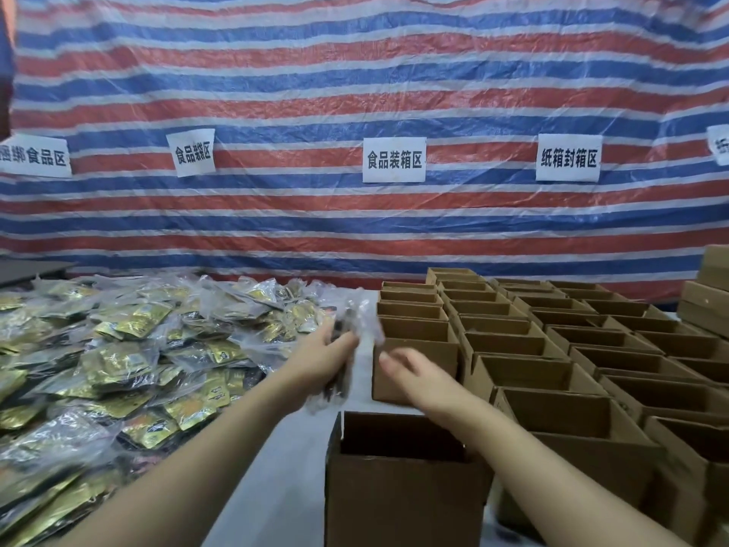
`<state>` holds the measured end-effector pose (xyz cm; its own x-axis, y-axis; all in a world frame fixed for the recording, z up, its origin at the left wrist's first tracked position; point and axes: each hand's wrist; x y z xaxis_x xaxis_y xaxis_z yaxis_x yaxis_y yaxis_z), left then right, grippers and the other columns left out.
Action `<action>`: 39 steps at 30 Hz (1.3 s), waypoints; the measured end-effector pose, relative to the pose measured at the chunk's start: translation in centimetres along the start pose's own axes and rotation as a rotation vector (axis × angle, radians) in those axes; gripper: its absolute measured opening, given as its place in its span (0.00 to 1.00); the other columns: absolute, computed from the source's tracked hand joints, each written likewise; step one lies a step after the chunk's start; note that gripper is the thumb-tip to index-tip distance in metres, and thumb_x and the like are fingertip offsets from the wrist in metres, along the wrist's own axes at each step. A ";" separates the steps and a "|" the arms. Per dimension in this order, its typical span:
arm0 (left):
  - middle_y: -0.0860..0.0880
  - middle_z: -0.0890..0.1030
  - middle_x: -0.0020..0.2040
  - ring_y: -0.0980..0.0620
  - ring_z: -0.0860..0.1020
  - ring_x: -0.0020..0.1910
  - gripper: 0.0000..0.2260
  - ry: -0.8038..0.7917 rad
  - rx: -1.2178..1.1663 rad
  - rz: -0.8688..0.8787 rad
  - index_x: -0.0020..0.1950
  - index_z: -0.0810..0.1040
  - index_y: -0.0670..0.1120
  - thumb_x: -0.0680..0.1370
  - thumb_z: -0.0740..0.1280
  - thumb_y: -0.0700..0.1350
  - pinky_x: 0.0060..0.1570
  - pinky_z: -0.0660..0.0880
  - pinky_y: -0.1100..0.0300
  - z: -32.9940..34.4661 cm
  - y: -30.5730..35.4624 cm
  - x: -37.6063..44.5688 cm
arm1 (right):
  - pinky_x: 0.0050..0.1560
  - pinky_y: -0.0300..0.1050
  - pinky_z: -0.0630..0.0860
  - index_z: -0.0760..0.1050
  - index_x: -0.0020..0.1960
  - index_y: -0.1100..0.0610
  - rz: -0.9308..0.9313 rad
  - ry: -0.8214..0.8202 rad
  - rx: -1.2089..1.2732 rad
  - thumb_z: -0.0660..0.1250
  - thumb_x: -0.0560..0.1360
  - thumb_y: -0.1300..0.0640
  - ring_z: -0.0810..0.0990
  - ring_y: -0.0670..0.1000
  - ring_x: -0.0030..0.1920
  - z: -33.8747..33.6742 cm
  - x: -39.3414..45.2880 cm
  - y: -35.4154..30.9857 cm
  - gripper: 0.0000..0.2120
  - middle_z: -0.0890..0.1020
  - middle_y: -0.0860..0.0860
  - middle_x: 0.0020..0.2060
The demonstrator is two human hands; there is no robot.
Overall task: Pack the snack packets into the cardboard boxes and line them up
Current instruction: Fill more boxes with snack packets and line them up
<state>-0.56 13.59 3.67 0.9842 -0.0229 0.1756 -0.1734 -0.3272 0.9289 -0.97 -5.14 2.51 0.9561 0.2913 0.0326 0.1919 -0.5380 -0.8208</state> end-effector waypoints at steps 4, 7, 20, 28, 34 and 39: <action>0.53 0.85 0.35 0.57 0.84 0.36 0.18 -0.086 -0.135 0.132 0.46 0.79 0.49 0.78 0.63 0.63 0.34 0.79 0.63 4.1 4.7 -0.6 | 0.63 0.60 0.77 0.74 0.69 0.47 -0.074 -0.153 0.748 0.68 0.61 0.21 0.79 0.55 0.65 -1.2 -0.6 -2.7 0.45 0.81 0.52 0.65; 0.48 0.85 0.42 0.51 0.84 0.44 0.34 0.013 -0.062 0.177 0.48 0.81 0.48 0.73 0.51 0.75 0.46 0.81 0.54 6.0 6.0 -0.4 | 0.58 0.56 0.80 0.73 0.70 0.47 -0.084 -0.103 0.916 0.73 0.59 0.25 0.80 0.53 0.63 -1.1 -1.4 -3.9 0.46 0.82 0.52 0.63; 0.52 0.80 0.55 0.49 0.75 0.59 0.20 0.121 0.163 0.234 0.52 0.78 0.49 0.83 0.49 0.56 0.62 0.70 0.50 5.7 6.1 0.7 | 0.53 0.50 0.80 0.75 0.64 0.56 -0.261 0.045 0.798 0.69 0.77 0.43 0.83 0.52 0.54 -3.1 -1.4 -1.4 0.22 0.84 0.51 0.52; 0.50 0.80 0.54 0.56 0.77 0.51 0.10 -0.160 0.233 -0.293 0.56 0.77 0.51 0.83 0.60 0.53 0.47 0.72 0.63 1.8 -5.7 -1.7 | 0.57 0.50 0.78 0.77 0.56 0.52 -0.181 -0.168 0.147 0.72 0.75 0.54 0.84 0.51 0.51 -4.0 -0.7 1.9 0.11 0.84 0.51 0.49; 0.43 0.85 0.50 0.44 0.83 0.52 0.14 -0.091 -0.051 -0.469 0.52 0.83 0.45 0.81 0.62 0.52 0.47 0.79 0.53 3.7 -7.9 -3.0 | 0.52 0.45 0.77 0.79 0.45 0.53 0.009 -0.502 -0.196 0.70 0.76 0.49 0.82 0.49 0.42 -2.4 -0.1 3.5 0.08 0.83 0.50 0.40; 0.41 0.85 0.44 0.44 0.84 0.47 0.12 -0.067 -0.154 -0.493 0.43 0.84 0.41 0.77 0.66 0.49 0.50 0.78 0.56 4.2 -7.7 -3.2 | 0.66 0.48 0.75 0.77 0.65 0.54 0.185 -0.649 -0.302 0.65 0.78 0.42 0.80 0.52 0.60 -1.2 0.1 2.9 0.21 0.81 0.52 0.59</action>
<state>-2.25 12.19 -5.38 0.9495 0.0366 -0.3117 0.3133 -0.1715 0.9340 -0.06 -7.64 0.81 0.6734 0.5336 -0.5117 0.1824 -0.7906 -0.5845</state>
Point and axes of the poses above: each hand's wrist, its own x-axis towards the middle knuckle, its own z-axis out of the palm, y = z × x
